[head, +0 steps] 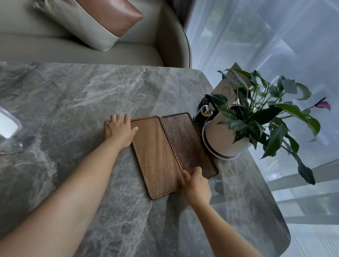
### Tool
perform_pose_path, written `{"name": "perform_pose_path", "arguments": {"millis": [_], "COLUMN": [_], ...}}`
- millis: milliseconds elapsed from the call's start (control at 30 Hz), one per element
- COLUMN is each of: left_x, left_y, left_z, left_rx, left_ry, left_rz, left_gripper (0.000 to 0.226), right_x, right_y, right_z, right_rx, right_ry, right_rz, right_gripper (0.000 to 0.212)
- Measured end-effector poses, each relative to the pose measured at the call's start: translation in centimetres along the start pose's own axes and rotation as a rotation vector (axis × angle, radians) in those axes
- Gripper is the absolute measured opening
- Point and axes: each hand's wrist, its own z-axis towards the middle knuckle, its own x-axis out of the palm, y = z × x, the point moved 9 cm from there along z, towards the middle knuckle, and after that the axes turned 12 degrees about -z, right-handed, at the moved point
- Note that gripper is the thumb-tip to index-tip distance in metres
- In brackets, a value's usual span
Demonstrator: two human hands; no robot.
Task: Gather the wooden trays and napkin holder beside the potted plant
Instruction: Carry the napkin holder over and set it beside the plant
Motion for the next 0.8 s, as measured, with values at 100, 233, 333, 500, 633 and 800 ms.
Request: {"name": "perform_pose_path", "arguments": {"millis": [100, 233, 333, 500, 633, 800], "left_x": [-2.5, -6.7, -10.8, -18.0, -22.3, -23.6], "left_y": [0.4, 0.8, 2.0, 6.7, 13.8, 22.6], "left_z": [-1.3, -3.5, -4.9, -8.0, -10.3, -11.9], "left_rx": [0.089, 0.220, 0.256, 0.259, 0.184, 0.077], "left_ry": [-0.054, -0.130, -0.183, -0.289, -0.334, -0.273], "left_rz": [0.051, 0.097, 0.104, 0.061, 0.049, 0.103], "left_gripper": [0.050, 0.060, 0.065, 0.070, 0.075, 0.079], "right_x": [-2.2, -5.0, -6.3, -6.9, -5.4, -1.1], "right_y": [2.6, 8.6, 13.9, 23.1, 30.2, 36.0], "right_z": [-0.6, -2.2, -4.0, -8.5, -13.1, -17.1], "right_rx": [-0.064, -0.223, -0.372, -0.616, -0.812, -0.920], "right_ry": [-0.083, -0.198, -0.219, -0.250, -0.278, -0.242], "right_rz": [-0.027, 0.007, 0.053, -0.001, -0.110, -0.232], "right_gripper": [0.033, 0.047, 0.066, 0.084, 0.091, 0.096]}}
